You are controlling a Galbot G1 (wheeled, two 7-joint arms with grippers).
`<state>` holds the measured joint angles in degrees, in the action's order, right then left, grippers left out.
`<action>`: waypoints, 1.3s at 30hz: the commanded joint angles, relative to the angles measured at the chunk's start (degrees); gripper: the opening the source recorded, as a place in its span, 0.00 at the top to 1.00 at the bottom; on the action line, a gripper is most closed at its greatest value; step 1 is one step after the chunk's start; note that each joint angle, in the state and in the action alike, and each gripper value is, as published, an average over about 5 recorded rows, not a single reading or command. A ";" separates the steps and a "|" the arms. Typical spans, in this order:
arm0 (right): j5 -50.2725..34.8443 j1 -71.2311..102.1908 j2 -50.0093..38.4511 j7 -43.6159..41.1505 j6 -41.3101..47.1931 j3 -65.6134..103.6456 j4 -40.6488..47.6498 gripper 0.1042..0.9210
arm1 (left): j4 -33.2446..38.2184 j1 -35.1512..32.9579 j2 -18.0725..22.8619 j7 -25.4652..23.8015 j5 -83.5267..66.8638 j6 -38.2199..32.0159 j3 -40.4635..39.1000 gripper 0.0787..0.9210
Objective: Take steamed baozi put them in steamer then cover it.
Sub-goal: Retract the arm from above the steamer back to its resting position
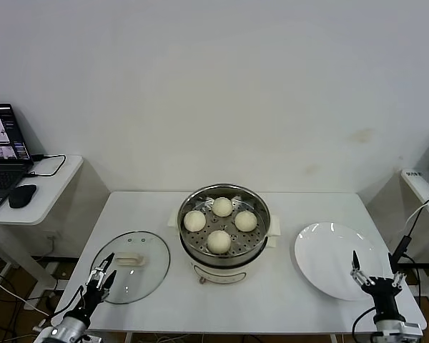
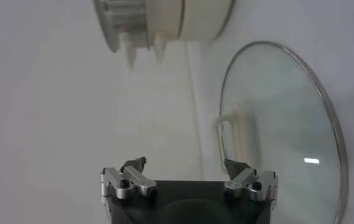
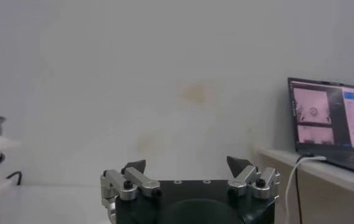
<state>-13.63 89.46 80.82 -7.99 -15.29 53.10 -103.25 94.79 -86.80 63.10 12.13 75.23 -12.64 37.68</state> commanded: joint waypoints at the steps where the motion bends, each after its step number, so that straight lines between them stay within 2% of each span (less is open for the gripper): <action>1: 2.26 1.67 1.54 0.29 -0.87 0.68 -0.38 0.12 | -9.05 9.71 -1.87 -0.12 3.39 -0.75 -2.77 0.12; 10: 3.12 2.72 2.20 0.28 -1.04 0.67 -1.71 0.12 | -10.60 12.65 -2.50 -0.96 2.67 -0.94 -4.71 0.12; 26: 3.68 3.66 2.00 0.13 -1.49 0.91 -2.09 0.12 | -11.80 15.86 -1.33 -2.30 2.01 -0.81 -7.39 0.12; 39: 4.41 4.13 2.11 0.05 -1.67 0.41 -1.96 0.12 | -16.45 19.34 -0.55 -2.83 -3.77 -0.77 -8.36 0.12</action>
<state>-9.48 93.49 82.83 -7.93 -16.89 53.64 -105.28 81.08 -69.61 62.59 9.64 75.07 -13.39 29.94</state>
